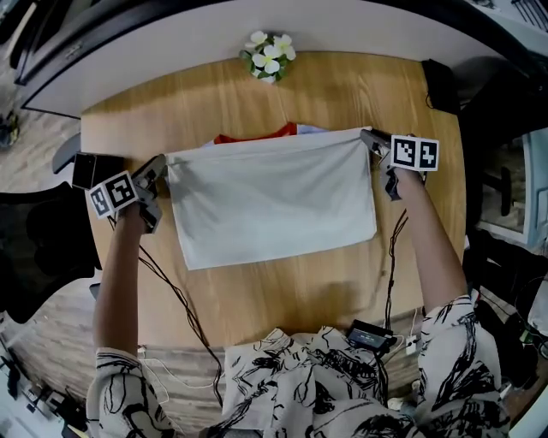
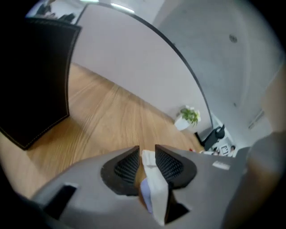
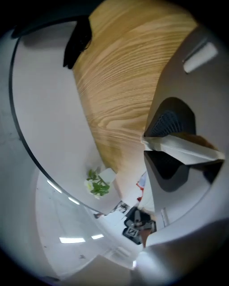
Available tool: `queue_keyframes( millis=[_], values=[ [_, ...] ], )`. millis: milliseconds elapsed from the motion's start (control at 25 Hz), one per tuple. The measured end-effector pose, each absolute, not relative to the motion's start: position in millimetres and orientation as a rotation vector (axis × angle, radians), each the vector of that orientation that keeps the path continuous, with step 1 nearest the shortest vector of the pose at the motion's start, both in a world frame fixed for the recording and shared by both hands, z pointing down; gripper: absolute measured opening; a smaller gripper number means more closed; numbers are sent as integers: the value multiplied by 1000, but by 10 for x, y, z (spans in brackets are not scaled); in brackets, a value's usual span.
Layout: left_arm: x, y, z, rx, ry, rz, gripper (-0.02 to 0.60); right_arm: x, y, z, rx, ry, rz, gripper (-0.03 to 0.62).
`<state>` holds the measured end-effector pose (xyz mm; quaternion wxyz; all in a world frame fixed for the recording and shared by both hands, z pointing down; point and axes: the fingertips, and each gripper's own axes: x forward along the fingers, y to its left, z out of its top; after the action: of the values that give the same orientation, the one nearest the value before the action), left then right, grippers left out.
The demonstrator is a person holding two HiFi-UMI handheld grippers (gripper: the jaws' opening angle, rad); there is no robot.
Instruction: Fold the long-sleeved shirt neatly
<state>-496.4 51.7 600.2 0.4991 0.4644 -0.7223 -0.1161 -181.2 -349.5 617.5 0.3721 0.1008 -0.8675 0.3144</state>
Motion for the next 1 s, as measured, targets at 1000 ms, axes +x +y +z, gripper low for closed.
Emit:
queue_keyframes(
  millis=[1000],
  values=[
    [-4465,349,6244,1843,-1203,1756,132,-2068,-2917,6112,-593,-1888,-906,206]
  ],
)
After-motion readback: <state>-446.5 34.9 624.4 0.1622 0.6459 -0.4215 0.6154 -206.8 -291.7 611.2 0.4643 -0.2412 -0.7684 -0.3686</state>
